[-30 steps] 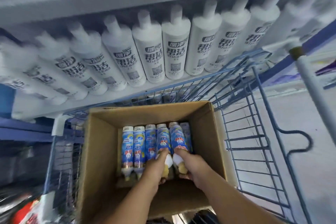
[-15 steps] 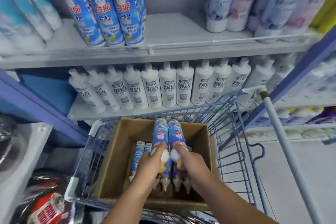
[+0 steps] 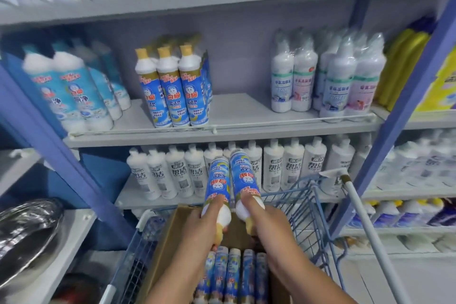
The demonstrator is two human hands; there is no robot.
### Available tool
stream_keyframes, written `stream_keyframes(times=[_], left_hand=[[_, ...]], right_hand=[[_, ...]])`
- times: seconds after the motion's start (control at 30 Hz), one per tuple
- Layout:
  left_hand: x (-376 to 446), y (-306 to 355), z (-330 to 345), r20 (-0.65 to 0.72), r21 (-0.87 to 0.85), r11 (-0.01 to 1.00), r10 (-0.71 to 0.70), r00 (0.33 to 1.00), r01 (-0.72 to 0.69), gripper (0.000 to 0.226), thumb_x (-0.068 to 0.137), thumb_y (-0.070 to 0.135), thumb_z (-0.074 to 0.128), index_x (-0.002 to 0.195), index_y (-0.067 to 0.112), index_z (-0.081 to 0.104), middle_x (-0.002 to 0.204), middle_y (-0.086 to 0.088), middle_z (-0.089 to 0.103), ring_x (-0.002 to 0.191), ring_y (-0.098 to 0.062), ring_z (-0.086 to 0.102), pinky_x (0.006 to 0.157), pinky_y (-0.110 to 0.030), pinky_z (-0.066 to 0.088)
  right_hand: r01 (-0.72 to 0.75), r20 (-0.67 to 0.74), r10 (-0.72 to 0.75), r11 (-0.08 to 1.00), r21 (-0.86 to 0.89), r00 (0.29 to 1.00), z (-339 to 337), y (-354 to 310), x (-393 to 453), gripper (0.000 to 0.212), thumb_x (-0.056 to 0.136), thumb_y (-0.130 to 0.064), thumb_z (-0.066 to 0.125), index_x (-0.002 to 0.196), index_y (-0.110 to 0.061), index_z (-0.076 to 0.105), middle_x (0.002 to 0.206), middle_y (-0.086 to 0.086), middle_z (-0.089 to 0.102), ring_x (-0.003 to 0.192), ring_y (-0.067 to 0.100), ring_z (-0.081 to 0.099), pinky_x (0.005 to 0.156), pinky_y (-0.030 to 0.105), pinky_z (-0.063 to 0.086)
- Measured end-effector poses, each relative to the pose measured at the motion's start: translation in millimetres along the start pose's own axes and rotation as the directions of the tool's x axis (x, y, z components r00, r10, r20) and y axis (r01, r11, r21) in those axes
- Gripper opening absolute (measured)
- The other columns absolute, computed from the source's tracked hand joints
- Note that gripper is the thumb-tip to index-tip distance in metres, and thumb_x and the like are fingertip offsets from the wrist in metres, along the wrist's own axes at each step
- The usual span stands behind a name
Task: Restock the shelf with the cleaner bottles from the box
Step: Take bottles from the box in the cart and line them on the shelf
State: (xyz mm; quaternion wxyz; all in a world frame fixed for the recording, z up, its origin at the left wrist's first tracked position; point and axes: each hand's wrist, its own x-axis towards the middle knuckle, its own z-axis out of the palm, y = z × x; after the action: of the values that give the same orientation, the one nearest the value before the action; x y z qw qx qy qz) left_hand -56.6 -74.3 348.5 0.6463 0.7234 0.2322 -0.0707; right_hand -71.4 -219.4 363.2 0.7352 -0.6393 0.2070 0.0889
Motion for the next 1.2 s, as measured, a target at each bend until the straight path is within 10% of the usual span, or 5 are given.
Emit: stream_keyframes(times=[0.5,0.8,1.07,1.2], left_hand=[[19,119,-6,0.084,-0.066,0.983,0.176,0.981,-0.171,0.082,0.051,0.080,0.063,0.101,0.015,0.068,0.082,-0.012,0.075,0.068,-0.025,0.069,0.060,-0.035,0.051],[61,141,-11,0.157,-0.040,0.994,0.110,0.981,-0.105,0.061,0.075,0.069,0.063,0.096,0.012,0.068,0.069,-0.010,0.075,0.050,-0.023,0.058,0.056,-0.030,0.045],[84,153,-15,0.226,0.110,0.984,0.114,0.968,-0.141,0.070,0.067,0.074,0.064,0.105,0.015,0.065,0.081,-0.012,0.075,0.053,-0.020,0.063,0.050,-0.025,0.046],[87,154,-17,0.302,0.117,0.967,0.183,0.935,-0.227,0.058,0.086,0.052,0.061,0.138,0.039,0.039,0.091,-0.012,0.071,0.051,-0.019,0.062,0.050,-0.027,0.049]], right_hand=[[0.183,-0.096,-0.187,0.982,-0.043,0.978,27,-95,17,0.052,0.086,-0.051,0.069,0.095,0.000,0.074,0.062,0.000,0.059,0.048,0.012,0.048,0.051,0.026,0.038],[0.121,-0.141,-0.133,0.989,-0.091,0.981,47,-111,44,0.057,0.085,-0.055,0.067,0.092,0.001,0.072,0.057,0.004,0.058,0.045,0.016,0.046,0.047,0.021,0.036],[0.189,-0.085,-0.206,0.968,-0.167,0.975,60,-119,59,0.027,0.091,-0.046,0.062,0.108,-0.025,0.061,0.090,0.007,0.071,0.057,0.014,0.059,0.050,0.025,0.049],[0.254,-0.015,-0.263,0.942,-0.218,0.965,60,-114,63,0.054,0.080,-0.041,0.072,0.129,-0.039,0.048,0.099,-0.002,0.072,0.065,0.008,0.064,0.060,0.024,0.054]])
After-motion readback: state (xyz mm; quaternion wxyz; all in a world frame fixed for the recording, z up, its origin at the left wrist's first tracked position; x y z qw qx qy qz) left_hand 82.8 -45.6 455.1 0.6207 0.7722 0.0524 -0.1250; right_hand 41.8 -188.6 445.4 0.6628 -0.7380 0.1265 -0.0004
